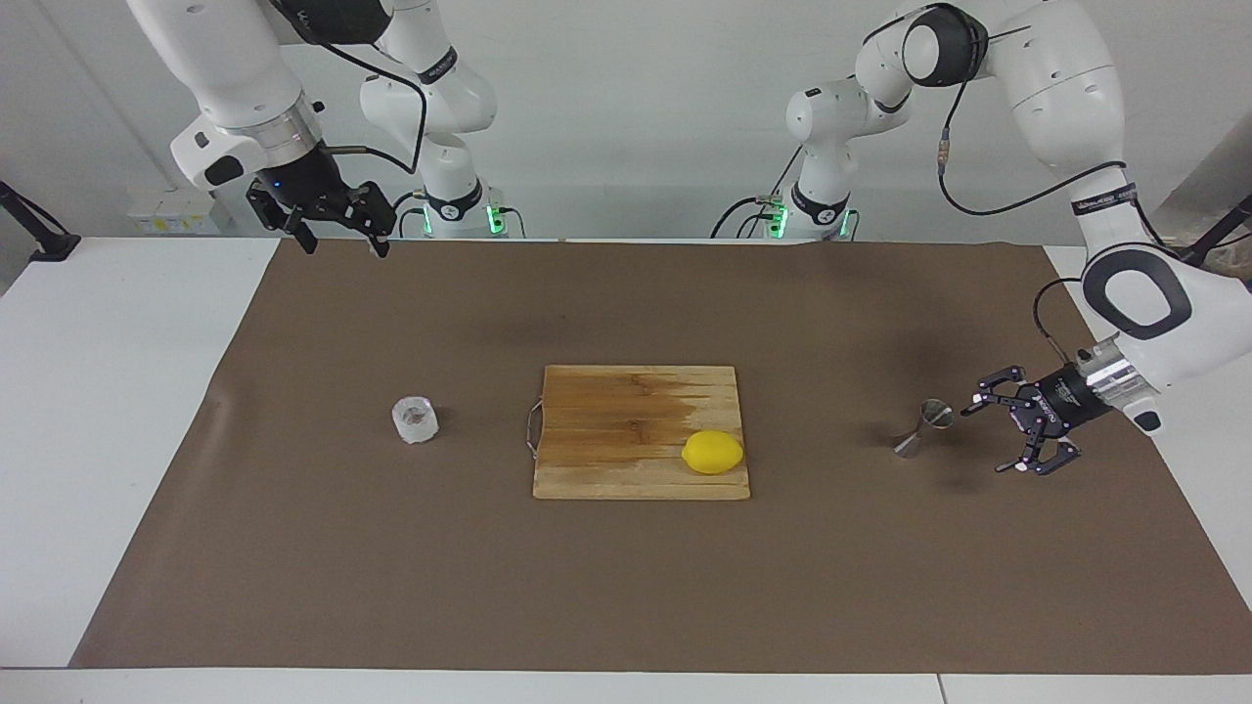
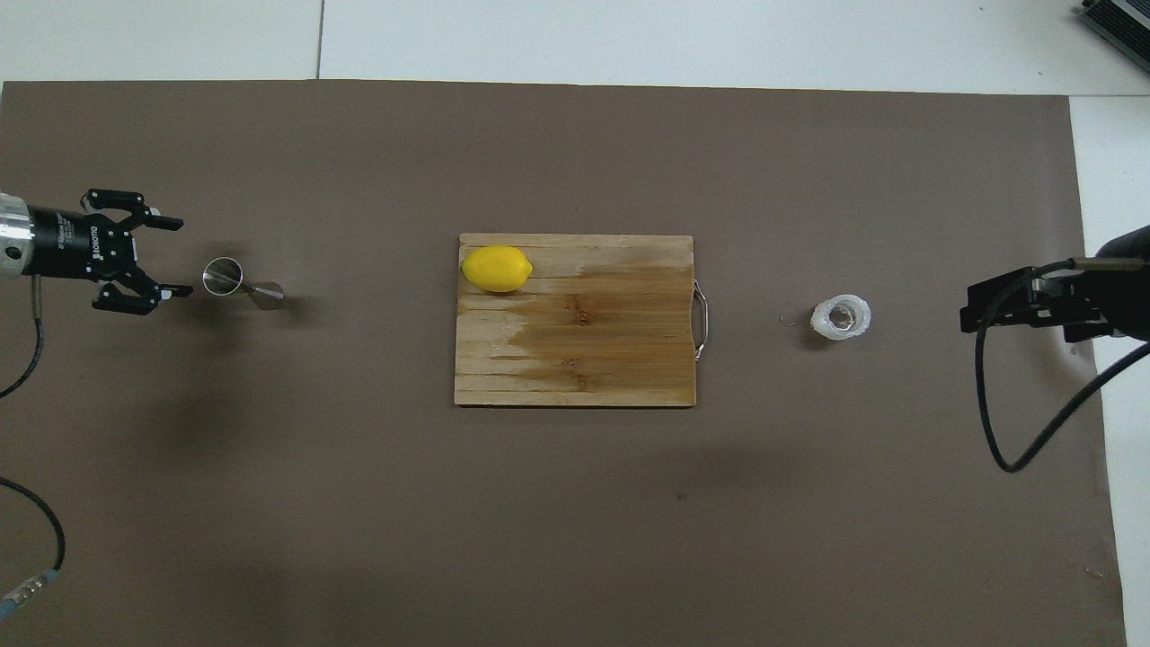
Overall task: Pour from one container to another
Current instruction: 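Reach the left gripper to the small metal cup and grasp it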
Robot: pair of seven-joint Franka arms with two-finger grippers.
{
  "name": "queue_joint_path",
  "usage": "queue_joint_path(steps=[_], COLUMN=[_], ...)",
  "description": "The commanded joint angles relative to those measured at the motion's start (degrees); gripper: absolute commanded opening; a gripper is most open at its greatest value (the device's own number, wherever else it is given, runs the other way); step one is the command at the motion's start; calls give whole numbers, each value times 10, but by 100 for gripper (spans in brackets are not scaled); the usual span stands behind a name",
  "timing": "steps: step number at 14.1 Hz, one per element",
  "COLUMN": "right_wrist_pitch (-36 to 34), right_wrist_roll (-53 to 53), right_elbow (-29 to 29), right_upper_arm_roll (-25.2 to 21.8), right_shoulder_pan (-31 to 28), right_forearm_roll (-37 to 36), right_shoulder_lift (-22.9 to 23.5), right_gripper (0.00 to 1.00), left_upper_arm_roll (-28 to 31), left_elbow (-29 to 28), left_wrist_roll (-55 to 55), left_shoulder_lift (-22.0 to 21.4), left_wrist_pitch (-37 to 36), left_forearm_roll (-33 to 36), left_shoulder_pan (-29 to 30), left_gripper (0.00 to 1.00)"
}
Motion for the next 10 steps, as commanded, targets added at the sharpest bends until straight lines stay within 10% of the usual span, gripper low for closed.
queue_joint_path(steps=[1,10], right_wrist_pitch=[-1,-1], right_wrist_roll=[11,11], right_elbow=[-1,-1], right_upper_arm_roll=[6,6], right_shoulder_pan=[-9,-9], right_forearm_roll=[15,15], right_shoulder_lift=[-1,-1], right_gripper=[100,100], left_upper_arm_roll=[-1,-2], left_elbow=[-79,-161], left_wrist_roll=[41,165], left_shoulder_lift=[-31,-68], left_wrist_pitch=[51,30], left_forearm_roll=[-8,-124], left_shoulder_pan=[-19,-22], left_gripper=[100,100])
